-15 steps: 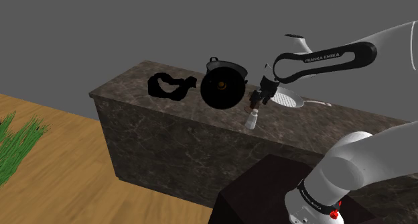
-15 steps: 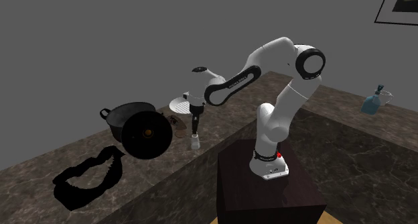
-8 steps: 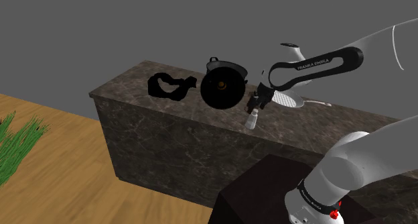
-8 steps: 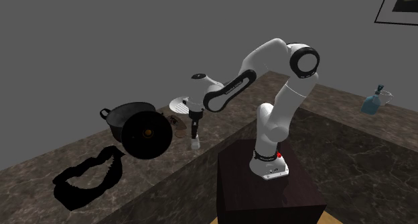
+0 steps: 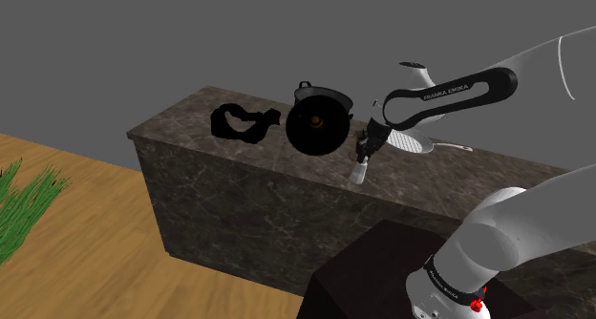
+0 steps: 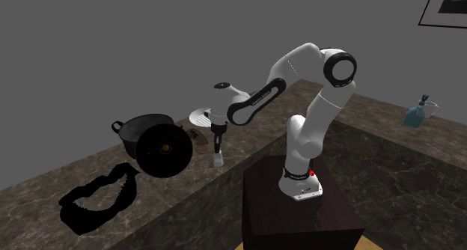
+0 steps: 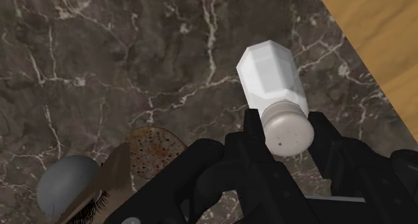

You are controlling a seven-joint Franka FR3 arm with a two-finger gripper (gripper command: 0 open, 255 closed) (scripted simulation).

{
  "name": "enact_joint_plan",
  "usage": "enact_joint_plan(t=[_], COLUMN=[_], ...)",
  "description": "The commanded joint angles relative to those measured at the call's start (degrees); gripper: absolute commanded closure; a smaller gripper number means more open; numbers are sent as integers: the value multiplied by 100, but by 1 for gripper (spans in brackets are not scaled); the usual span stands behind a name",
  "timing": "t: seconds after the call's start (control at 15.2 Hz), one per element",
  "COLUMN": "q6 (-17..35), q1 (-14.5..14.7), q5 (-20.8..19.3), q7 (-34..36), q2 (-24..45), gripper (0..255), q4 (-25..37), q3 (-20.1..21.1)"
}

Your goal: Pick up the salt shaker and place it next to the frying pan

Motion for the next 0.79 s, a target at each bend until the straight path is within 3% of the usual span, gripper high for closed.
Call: enact_joint_plan(t=[0.0,0.46,0.73], q6=[0,0,-381], q1=[0,0,-3], q5=[0,0,4], q7=[0,0,7], q2=[0,0,-203], gripper=[255,255,255], q4=[0,0,178], q3=[0,0,26])
